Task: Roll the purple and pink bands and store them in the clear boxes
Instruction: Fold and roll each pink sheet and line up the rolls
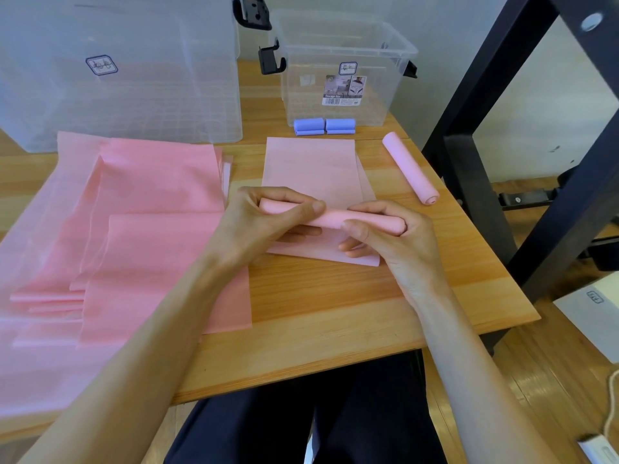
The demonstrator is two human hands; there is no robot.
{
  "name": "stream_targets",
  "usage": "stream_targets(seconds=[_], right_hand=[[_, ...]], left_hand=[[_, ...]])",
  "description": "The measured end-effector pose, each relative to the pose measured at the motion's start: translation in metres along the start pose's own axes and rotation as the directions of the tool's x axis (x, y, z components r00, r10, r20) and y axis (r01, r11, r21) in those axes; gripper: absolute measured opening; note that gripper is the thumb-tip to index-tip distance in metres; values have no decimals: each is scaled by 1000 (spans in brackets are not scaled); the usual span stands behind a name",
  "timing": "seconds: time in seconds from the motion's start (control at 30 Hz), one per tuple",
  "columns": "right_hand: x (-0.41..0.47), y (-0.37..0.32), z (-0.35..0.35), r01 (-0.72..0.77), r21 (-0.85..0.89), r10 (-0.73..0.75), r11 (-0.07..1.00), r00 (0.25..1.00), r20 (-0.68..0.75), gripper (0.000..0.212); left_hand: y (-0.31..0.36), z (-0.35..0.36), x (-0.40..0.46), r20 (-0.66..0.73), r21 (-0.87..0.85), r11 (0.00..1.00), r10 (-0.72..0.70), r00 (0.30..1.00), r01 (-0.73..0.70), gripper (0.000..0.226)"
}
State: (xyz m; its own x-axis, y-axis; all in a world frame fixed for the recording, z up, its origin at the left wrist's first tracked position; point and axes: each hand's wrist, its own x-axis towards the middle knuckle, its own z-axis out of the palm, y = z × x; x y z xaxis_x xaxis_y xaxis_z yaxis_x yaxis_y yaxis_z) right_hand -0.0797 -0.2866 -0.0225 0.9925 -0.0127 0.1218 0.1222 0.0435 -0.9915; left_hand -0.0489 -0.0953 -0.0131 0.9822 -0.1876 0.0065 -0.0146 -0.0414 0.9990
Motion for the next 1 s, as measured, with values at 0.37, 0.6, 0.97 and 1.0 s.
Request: stream_targets(seconds=[0.37, 0.6, 0.97, 1.0], right_hand=[[0, -1, 1, -29, 16, 29, 999, 1000, 4, 27], [0, -1, 0, -36, -15, 36, 999, 999, -21, 20], [0, -1, 0, -15, 9, 15, 1000, 1000, 7, 25], [0, -1, 1, -19, 3, 19, 1000, 1000, 0, 24]], left_hand=[[-1, 0, 1, -31, -9, 1000, 10, 999, -10, 9], [1, -1, 0, 0, -41, 998, 38, 999, -38, 20], [-1, 0, 0, -32, -31, 999, 14, 999, -15, 13], [-1, -1, 0, -28, -34, 999, 22, 999, -23, 16]])
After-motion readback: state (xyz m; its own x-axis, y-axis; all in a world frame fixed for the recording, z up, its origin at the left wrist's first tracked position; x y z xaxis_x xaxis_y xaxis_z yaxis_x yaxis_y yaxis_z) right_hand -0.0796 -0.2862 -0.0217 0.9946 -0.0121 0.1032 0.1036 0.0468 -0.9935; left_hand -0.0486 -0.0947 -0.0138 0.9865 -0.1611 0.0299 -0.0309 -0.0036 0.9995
